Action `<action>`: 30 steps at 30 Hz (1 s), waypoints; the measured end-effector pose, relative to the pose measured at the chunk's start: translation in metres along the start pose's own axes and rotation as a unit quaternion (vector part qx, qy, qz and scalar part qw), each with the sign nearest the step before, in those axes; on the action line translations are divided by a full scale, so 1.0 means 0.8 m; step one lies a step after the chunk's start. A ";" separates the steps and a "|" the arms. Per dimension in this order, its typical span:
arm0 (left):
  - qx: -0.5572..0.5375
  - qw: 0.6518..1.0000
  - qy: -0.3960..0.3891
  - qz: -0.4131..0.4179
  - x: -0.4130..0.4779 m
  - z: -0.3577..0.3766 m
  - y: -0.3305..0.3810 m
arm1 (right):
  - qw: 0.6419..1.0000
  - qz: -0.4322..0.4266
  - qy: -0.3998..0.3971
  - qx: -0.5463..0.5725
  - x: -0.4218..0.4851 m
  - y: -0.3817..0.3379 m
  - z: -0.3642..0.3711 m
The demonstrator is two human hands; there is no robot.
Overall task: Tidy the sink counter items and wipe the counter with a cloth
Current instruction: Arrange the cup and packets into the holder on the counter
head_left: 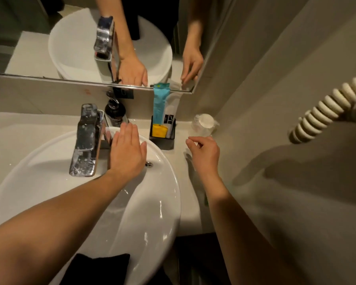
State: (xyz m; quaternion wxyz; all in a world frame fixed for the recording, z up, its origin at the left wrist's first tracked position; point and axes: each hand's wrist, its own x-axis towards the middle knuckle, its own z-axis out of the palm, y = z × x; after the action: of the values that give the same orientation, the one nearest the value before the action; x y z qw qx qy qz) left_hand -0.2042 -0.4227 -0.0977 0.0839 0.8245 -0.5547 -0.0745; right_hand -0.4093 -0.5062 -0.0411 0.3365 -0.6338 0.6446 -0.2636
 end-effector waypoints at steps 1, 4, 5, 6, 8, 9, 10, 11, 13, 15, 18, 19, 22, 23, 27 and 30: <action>-0.003 1.000 0.001 0.000 0.000 0.000 0.000 | 1.000 0.016 0.005 -0.014 -0.010 0.011 -0.012; -0.009 1.000 0.009 0.003 0.000 0.001 0.001 | 0.995 0.076 -0.004 -0.061 -0.042 0.050 -0.040; -0.009 1.000 0.011 0.004 -0.001 0.001 0.000 | 0.993 0.093 -0.014 -0.077 -0.052 0.061 -0.046; -0.009 1.000 0.013 0.004 -0.001 0.001 0.000 | 0.989 0.104 -0.024 -0.102 -0.060 0.072 -0.048; -0.009 1.000 0.017 0.007 -0.001 0.002 -0.002 | 0.978 0.113 -0.045 -0.172 -0.074 0.089 -0.049; -0.011 1.000 0.019 0.009 -0.001 0.002 -0.002 | 0.969 0.120 -0.055 -0.208 -0.080 0.094 -0.047; -0.013 1.000 0.021 0.010 -0.001 0.002 -0.002 | 0.961 0.129 -0.065 -0.236 -0.086 0.096 -0.045; -0.014 1.000 0.021 0.010 -0.001 0.001 -0.002 | 0.955 0.137 -0.071 -0.254 -0.092 0.097 -0.042; -0.013 1.000 0.022 0.012 -0.001 -0.001 -0.002 | 0.947 0.141 -0.073 -0.279 -0.100 0.102 -0.036; -0.013 1.000 0.021 0.014 -0.001 -0.001 -0.003 | 0.945 0.139 -0.072 -0.288 -0.103 0.106 -0.031; -0.010 1.000 0.020 0.015 -0.001 0.000 -0.004 | 0.958 0.150 -0.087 -0.230 -0.103 0.110 -0.030; -0.010 1.000 0.021 0.015 -0.002 -0.001 -0.004 | 0.961 0.154 -0.093 -0.209 -0.103 0.112 -0.029; -0.008 1.000 0.022 0.015 -0.002 -0.002 -0.003 | 0.963 0.155 -0.114 -0.187 -0.104 0.116 -0.030; -0.005 1.000 0.021 0.015 -0.002 -0.003 -0.003 | 0.965 0.151 -0.120 -0.177 -0.104 0.117 -0.029; -0.008 1.000 0.019 0.014 -0.001 -0.004 -0.002 | 0.968 0.140 -0.127 -0.163 -0.103 0.119 -0.027; -0.011 1.000 0.020 0.016 -0.001 -0.007 -0.001 | 0.967 0.144 -0.118 -0.174 -0.101 0.117 -0.023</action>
State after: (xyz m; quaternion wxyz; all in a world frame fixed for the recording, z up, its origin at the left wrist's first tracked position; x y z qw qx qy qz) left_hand -0.2023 -0.4213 -0.0928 0.1048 0.8159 -0.5651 -0.0629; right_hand -0.4859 -0.4216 -0.0933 0.3293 -0.6099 0.7206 -0.0201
